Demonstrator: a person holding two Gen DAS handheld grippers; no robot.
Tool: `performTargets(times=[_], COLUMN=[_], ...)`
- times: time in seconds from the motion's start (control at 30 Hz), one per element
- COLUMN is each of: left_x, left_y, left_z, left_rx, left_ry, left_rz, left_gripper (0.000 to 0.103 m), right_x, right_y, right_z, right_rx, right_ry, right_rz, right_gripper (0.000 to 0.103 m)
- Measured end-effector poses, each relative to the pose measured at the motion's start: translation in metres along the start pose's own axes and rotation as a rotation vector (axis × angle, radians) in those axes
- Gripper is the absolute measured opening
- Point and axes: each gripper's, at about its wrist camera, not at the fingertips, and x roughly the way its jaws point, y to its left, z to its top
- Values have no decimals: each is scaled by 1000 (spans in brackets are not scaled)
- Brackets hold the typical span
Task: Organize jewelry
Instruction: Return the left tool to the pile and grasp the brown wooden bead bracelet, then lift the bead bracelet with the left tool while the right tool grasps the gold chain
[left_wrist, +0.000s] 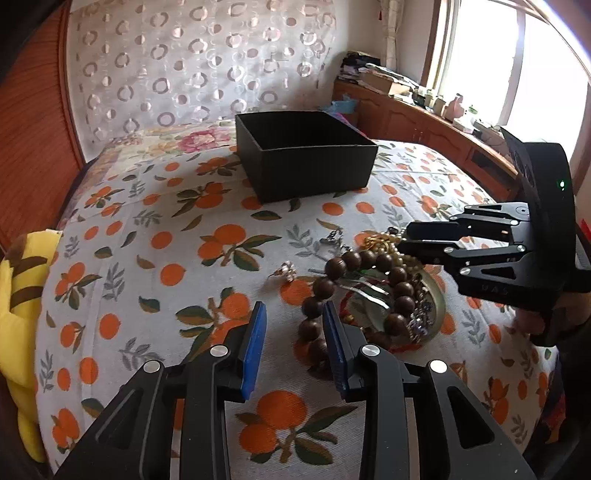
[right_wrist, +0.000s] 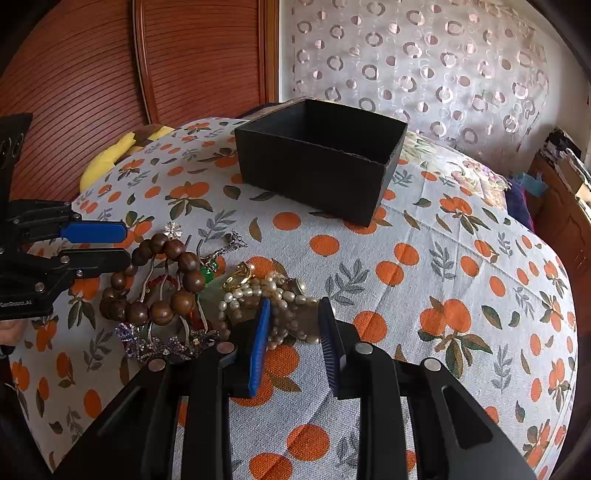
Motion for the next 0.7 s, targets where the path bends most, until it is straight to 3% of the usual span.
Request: performTargets(times=[0.43, 0.47, 0.5, 0.53, 0.7], left_x=[18, 19, 19, 19, 4], left_y=[-10, -9, -9, -9, -14], left_z=[5, 5, 5, 5, 6], left_rx=[15, 9, 8, 9, 1], left_ry=[39, 39, 39, 43, -2], left_rz=[-20, -27, -32, -32, -16], left_gripper=[30, 29, 17, 12, 12], right_x=[-1, 0, -1, -1, 0], right_y=[0, 0, 0, 1, 1], right_z=[0, -1, -1, -1, -1], right_rx=[0, -1, -2, -4, -4], right_ry=[-4, -5, -5, -5, -5], right_rz=[-14, -15, -16, -19, -19], right_gripper=[28, 28, 28, 28, 28])
